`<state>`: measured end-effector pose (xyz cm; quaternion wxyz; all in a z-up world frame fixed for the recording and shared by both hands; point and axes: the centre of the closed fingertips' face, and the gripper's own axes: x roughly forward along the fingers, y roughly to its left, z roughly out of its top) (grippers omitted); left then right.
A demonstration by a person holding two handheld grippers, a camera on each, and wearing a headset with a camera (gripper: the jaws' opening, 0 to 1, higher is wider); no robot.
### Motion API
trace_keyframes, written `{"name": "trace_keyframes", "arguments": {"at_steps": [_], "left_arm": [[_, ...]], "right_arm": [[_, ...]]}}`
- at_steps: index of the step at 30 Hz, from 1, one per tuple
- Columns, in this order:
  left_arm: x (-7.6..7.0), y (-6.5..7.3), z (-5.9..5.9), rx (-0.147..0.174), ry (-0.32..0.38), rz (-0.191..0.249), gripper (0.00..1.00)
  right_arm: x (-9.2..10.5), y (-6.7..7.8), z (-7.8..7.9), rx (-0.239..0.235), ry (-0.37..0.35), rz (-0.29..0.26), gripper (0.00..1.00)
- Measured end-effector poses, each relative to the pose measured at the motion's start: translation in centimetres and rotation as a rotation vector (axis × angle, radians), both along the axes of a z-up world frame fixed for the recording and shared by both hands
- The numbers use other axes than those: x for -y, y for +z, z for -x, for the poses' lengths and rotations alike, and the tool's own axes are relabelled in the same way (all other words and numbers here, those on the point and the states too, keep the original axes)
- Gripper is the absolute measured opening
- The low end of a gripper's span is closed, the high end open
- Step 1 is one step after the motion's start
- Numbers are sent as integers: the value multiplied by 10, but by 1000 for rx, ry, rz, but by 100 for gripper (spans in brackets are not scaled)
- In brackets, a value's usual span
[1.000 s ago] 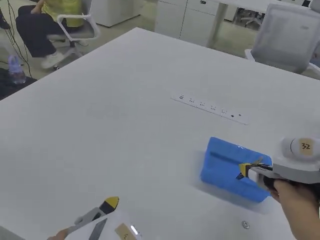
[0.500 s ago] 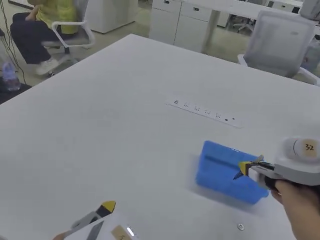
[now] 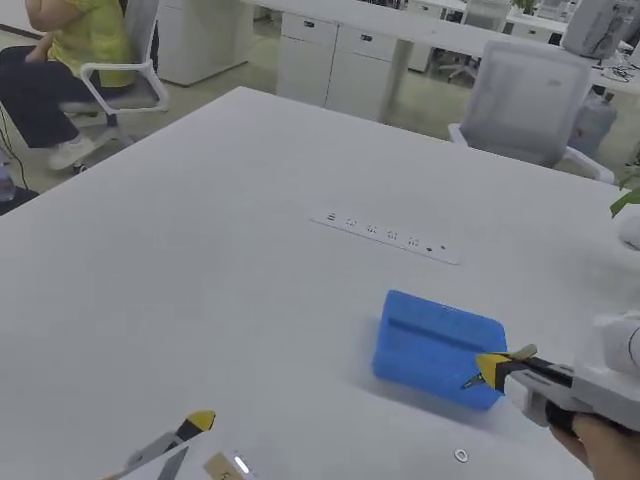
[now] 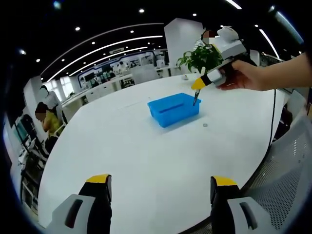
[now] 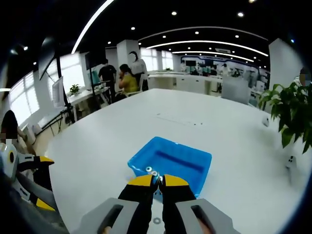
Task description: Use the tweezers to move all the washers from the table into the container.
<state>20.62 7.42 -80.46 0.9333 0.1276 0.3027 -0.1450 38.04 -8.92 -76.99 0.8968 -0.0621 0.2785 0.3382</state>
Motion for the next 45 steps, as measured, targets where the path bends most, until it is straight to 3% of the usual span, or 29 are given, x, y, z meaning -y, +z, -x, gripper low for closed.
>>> {"name": "trace_keyframes", "arguments": {"at_steps": [8,15,45], "left_arm": [[0,0,0,-1,1,-2,84],[0,-2,1,-9,-4,-8,84],[-1,-1,0,-6,1,-11,84]], "right_arm": [[14,-32,14,-56,-5,64,2],[18,-51,22,-93,-1,90,3],[20,-55,21,-75,17,150,3]]}}
